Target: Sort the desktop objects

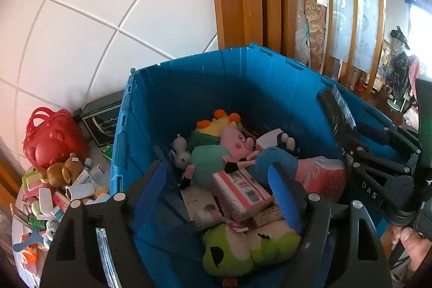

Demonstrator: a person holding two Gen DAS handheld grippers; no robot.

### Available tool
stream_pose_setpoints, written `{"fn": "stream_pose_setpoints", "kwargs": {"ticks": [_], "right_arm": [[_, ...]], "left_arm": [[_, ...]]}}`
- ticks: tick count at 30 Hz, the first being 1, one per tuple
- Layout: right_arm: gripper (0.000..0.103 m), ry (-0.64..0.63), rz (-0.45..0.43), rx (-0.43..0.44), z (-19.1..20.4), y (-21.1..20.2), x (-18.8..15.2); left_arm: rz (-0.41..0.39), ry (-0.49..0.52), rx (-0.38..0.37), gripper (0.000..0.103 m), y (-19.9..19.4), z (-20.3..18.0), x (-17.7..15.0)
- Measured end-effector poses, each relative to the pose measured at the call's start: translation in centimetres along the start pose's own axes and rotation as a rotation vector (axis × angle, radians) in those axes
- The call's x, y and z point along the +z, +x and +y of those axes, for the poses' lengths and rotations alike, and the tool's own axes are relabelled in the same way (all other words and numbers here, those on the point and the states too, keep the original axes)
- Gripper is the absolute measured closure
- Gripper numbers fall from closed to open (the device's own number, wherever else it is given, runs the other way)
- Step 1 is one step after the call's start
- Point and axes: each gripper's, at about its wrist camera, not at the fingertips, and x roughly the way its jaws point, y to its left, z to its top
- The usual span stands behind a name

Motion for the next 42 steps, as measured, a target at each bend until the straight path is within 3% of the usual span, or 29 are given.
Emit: {"fn": "stream_pose_setpoints", "kwargs": {"ticks": [3, 7, 9, 20, 24, 25, 26, 28, 36, 42], "right_arm": [[0.048, -0.005, -0.013, -0.019, 0.2, -0.4, 0.0], [0.011, 0.007, -0.039, -0.003, 0.1, -1.3, 0.1], [0.001, 0.01, -0.058, 0.006, 0.3, -2.1, 0.1], [0.0, 0.01, -0.118, 0.052, 2.8, -6.6, 0.0], [0.0, 0.017, -0.121, 0.058, 4.1, -8.0, -0.3], [0.0, 0.02, -0.121, 0.056, 4.4, -8.3, -0.4], [0.0, 0.024, -0.125, 0.054, 4.7, -8.7, -0.4], [0.0, 0.031, -0.125, 0.046, 5.5, -9.5, -0.6], [0.0, 0.079, -0.144, 0.026, 8.2, -13.5, -1.3], [0.0, 0.09, -0.139, -0.024, 10.2, -15.9, -2.0]], "left_arm": [[-0.011, -0.013, 0.003, 0.025, -0.6, 0.5, -0.2], [-0.043, -0.027, 0.016, 0.024, -1.6, 1.0, -0.4], [-0.058, -0.04, 0.015, 0.023, -2.3, 1.4, -0.5], [-0.162, -0.09, 0.046, 0.023, -6.5, 4.1, -2.0], [-0.236, -0.096, 0.07, 0.023, -9.0, 5.3, -2.8], [-0.255, -0.097, 0.07, 0.02, -9.5, 5.6, -2.9], [-0.276, -0.097, 0.072, 0.005, -9.9, 6.0, -3.1], [-0.292, -0.096, 0.084, 0.0, -10.4, 6.6, -3.3], [-0.315, -0.117, 0.046, 0.0, -13.4, 9.9, -4.8], [-0.238, -0.093, 0.03, 0.0, -14.0, 11.5, -5.6]]}}
